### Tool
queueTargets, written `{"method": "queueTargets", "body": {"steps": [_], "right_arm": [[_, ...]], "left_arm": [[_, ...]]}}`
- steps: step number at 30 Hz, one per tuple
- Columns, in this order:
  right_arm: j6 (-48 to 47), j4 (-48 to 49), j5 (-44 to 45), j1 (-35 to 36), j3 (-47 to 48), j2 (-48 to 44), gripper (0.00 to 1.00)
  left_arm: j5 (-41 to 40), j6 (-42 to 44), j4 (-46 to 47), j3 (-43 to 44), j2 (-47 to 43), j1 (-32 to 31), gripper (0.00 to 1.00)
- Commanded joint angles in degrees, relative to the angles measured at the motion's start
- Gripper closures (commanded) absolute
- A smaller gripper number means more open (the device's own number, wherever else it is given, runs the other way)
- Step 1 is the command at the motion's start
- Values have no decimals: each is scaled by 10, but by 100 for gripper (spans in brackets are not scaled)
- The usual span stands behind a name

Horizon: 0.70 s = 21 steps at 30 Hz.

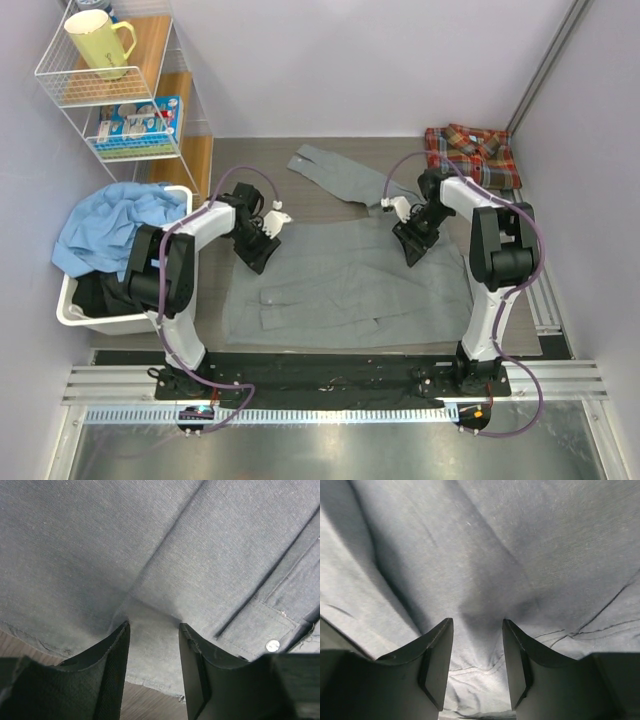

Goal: Fold and stack the long sleeve shirts
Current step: Fold the shirt

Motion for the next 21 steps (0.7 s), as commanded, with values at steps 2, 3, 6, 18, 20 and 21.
{"method": "queueTargets", "body": {"steps": [2, 3, 6, 18, 20, 21], "right_arm": [[46, -24, -58, -23, 112, -2, 50], [53, -23, -65, -33, 154, 8, 50], [87, 1, -67, -52, 221, 42, 50], [95, 107, -28, -60, 347, 168, 36], [92, 109, -15, -59, 361, 187, 36], [89, 109, -10, -60, 364, 191, 36]], "left_arm": [[21, 8, -21, 42, -31, 4, 53], [26, 3, -20, 56, -29, 4, 52], [50, -16, 4, 100, -19, 15, 49], [96, -39, 39, 200, 68, 65, 44], [94, -36, 37, 211, 75, 69, 44], [92, -34, 36, 214, 79, 70, 44]]}}
